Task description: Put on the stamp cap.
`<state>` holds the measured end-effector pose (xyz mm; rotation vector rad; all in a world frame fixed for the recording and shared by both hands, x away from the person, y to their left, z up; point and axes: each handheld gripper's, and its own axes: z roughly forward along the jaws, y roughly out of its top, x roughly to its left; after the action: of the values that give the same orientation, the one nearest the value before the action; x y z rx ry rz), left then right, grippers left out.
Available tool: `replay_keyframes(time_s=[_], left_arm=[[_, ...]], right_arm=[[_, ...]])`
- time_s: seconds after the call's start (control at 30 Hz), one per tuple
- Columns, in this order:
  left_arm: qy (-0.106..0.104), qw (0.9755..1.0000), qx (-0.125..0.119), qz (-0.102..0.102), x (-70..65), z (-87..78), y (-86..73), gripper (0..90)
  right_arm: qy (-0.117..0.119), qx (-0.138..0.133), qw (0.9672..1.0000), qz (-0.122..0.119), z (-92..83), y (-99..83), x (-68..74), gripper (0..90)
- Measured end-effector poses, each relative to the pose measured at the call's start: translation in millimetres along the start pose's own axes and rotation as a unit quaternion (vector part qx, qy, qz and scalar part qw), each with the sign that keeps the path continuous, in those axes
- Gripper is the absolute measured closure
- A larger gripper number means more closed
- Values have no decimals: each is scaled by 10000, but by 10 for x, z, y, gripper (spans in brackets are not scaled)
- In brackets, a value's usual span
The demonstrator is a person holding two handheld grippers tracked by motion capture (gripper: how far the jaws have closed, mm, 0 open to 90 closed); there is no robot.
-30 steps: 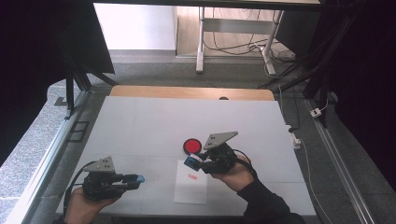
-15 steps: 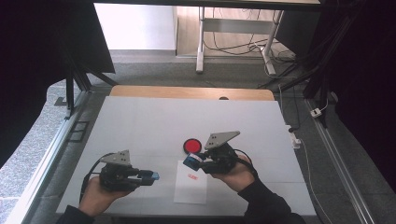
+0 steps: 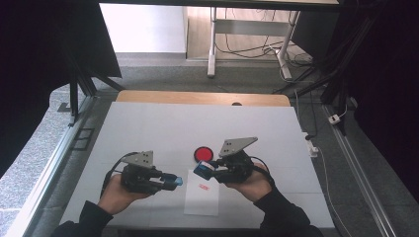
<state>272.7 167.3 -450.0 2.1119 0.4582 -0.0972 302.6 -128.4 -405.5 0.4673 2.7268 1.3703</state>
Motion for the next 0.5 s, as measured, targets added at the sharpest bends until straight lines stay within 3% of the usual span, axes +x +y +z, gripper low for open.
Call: replay_keyframes(time_s=[0.3,0.5], left_arm=[[-247,9992,66,310,113,157,171,681],[-423,9982,74,407,178,256,230,681]], right_arm=[[44,-74,10000,15,-53,16,-25,705],[70,-115,9999,-4,-68,24,-28,705]])
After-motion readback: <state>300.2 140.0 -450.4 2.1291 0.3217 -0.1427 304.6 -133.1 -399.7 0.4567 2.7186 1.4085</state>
